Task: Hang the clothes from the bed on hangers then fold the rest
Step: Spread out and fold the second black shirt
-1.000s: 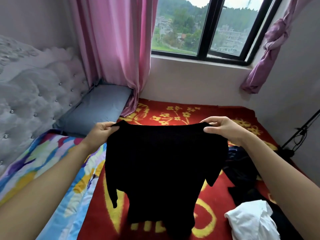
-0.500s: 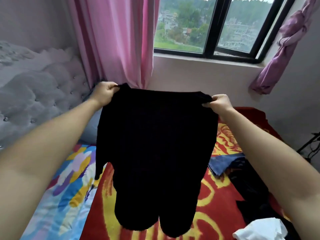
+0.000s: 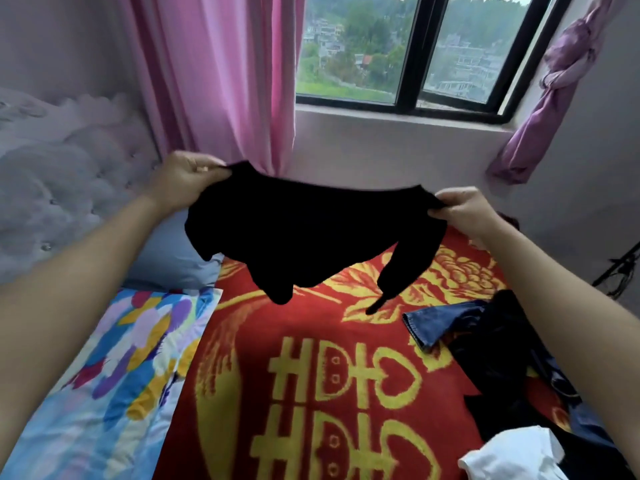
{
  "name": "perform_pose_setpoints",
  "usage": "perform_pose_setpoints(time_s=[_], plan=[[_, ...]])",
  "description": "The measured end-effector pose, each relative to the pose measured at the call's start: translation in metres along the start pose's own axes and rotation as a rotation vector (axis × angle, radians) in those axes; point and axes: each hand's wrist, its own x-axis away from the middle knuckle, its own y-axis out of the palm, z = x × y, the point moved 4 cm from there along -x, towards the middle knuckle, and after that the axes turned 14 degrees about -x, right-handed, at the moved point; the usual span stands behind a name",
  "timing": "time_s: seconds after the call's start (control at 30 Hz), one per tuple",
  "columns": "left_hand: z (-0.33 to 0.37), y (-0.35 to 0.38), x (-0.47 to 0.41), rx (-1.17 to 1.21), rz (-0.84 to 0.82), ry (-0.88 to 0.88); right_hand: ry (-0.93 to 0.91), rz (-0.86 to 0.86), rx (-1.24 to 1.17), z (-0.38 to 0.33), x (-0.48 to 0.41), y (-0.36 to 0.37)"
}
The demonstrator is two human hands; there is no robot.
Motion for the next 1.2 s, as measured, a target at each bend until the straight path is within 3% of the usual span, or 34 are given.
perform_pose_setpoints(time_s=[0.2, 0.43, 0.53, 0.67, 0.73, 0.83, 0.93, 1.0, 1.2], plan=[[-0.113, 0.1, 0.136, -0.179, -0.33, -0.111, 0.371, -0.249, 0.265, 0.156, 0.096, 0.041], [-0.224, 0.213, 0.323, -0.335, -0.789, -0.333, 0.671, -0.101, 0.305, 0.315, 0.247, 0.096], [-0.246, 0.237, 0.386, -0.366, -0.891, -0.422, 0.783, -0.073, 0.327, 0.356, 0.307, 0.109], [-0.257, 0.256, 0.445, -0.423, -0.908, -0.52, 0.814, -0.117, 0.366, 0.382, 0.358, 0.12], [-0.263, 0.267, 0.467, -0.562, -0.959, -0.445, 0.775, -0.21, 0.451, 0.39, 0.374, 0.127], [-0.264, 0.278, 0.489, -0.806, -1.045, -0.309, 0.745, -0.504, 0.686, 0.404, 0.4, 0.142], [-0.265, 0.288, 0.504, -0.876, -1.14, -0.275, 0.767, -0.649, 0.703, 0.413, 0.42, 0.153], [-0.27, 0.29, 0.504, -0.862, -1.095, -0.303, 0.799, -0.614, 0.637, 0.419, 0.422, 0.154], [-0.311, 0.286, 0.455, -0.671, -0.54, -0.737, 0.894, -0.149, 0.555, 0.452, 0.381, 0.117]])
